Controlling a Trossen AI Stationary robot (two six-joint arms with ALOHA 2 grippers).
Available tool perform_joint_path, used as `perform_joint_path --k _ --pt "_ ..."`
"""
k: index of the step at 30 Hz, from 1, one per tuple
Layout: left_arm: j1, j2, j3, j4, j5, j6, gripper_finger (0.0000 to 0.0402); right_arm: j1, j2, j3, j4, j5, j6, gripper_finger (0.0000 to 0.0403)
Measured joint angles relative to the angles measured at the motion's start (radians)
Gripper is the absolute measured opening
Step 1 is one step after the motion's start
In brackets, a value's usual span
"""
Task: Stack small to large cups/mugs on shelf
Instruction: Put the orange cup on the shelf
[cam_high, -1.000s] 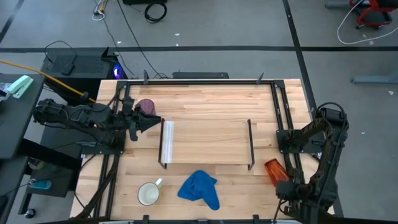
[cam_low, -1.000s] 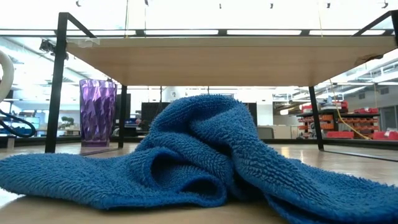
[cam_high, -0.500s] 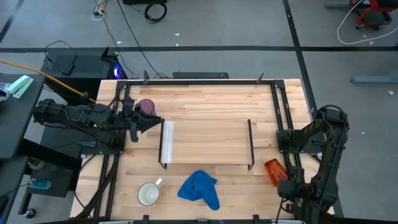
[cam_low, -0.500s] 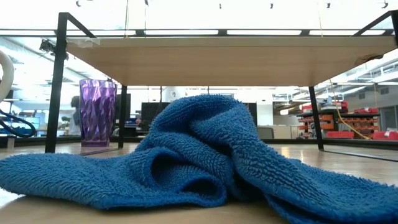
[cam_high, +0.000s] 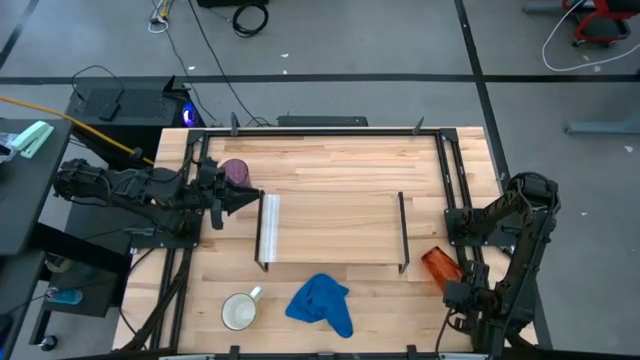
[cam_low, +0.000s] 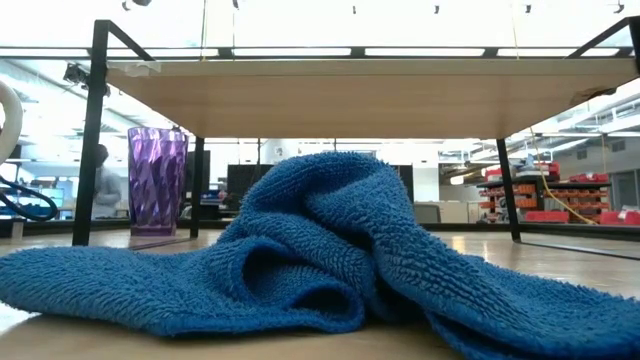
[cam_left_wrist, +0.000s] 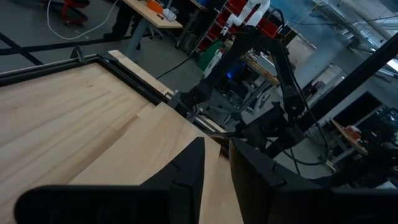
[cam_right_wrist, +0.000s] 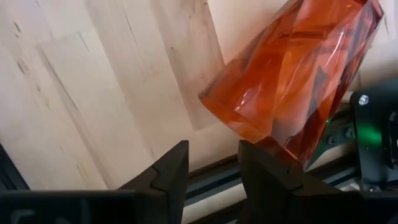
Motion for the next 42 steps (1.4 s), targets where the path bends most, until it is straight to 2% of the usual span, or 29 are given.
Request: perform_joint_path --k 7,16,25,36,42 --pt "0.0 0.0 0.0 0.0 0.0 -0.001 0.0081 -0.027 0.0 -0.02 0.0 0.037 0.036 0.0146" --pt "0.0 0.0 0.0 0.001 0.0 -0.003 0.008 -0.128 0.0 -0.025 0.0 0.055 0.066 0.0146" --pt "0.0 0.0 0.0 0.001 0.0 -0.003 0.0084 -0.215 0.0 -0.025 -0.086 0.073 0.16 0.0146" --pt "0.0 0.0 0.0 0.001 0.0 0.0 0.0081 -0.285 0.0 -0.025 -0.119 0.112 0.157 0.0146" --pt "0.0 0.0 0.0 0.002 0.0 -0.001 0.0084 -0.286 -0.02 0.024 -0.119 0.109 0.086 0.0146"
